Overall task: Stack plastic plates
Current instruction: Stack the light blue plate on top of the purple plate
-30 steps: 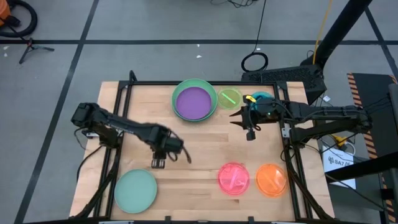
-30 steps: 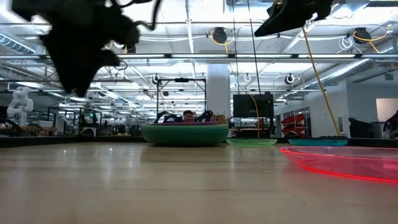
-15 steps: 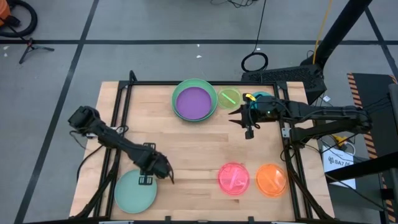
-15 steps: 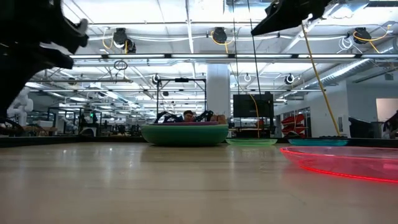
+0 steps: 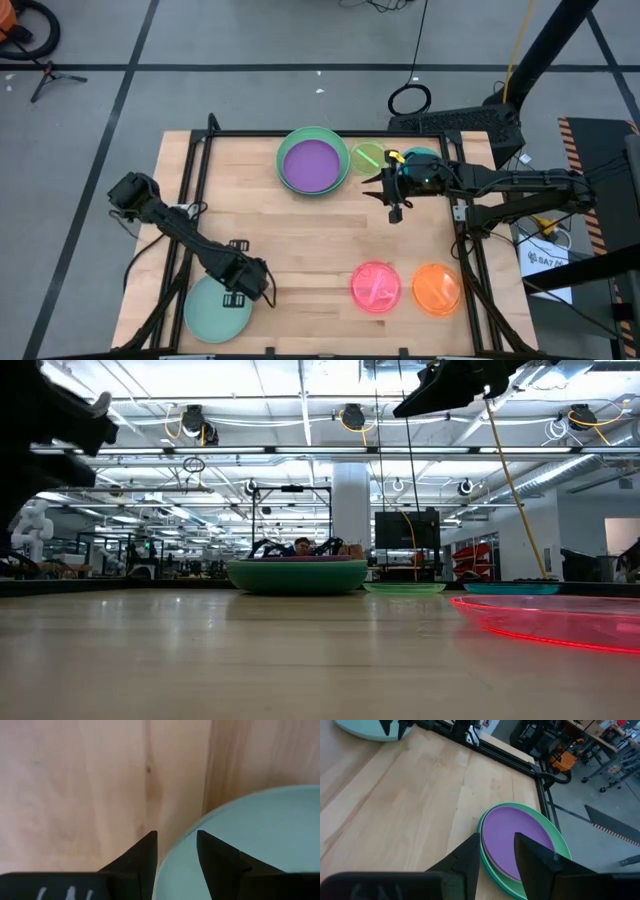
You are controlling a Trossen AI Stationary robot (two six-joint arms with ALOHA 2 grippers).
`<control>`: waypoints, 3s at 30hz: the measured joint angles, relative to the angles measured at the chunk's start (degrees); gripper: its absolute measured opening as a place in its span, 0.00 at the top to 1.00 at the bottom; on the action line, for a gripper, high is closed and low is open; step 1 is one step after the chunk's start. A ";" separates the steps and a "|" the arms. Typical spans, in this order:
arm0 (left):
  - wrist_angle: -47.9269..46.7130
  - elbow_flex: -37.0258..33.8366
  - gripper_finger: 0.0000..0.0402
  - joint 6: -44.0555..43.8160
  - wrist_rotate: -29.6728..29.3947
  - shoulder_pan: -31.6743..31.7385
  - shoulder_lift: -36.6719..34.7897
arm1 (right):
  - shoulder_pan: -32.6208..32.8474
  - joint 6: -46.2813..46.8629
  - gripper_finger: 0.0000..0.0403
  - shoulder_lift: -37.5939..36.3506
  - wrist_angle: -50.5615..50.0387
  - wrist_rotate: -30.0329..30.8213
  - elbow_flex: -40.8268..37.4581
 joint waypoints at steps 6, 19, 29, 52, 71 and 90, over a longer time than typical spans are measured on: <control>2.28 -3.25 0.64 -0.85 0.64 -0.56 0.00 | -0.24 -0.02 0.72 0.01 -0.07 0.02 0.00; 8.43 -6.19 0.81 0.42 1.67 -0.59 -0.02 | -2.63 1.41 0.72 0.01 -0.18 0.03 0.00; 5.69 -5.18 0.98 1.36 1.78 -0.52 -0.21 | -2.95 1.49 0.72 0.01 -0.23 0.02 0.00; -0.36 -4.47 0.98 -1.31 -33.15 16.47 -15.28 | -2.95 6.21 0.72 0.13 0.77 0.02 0.00; 5.33 -4.45 0.98 1.34 -37.60 28.94 -15.30 | -2.55 29.88 0.65 27.10 29.71 -6.14 0.00; 9.00 -4.40 0.98 0.10 -40.39 30.62 -15.30 | -2.48 38.74 0.63 42.10 44.23 -4.45 0.93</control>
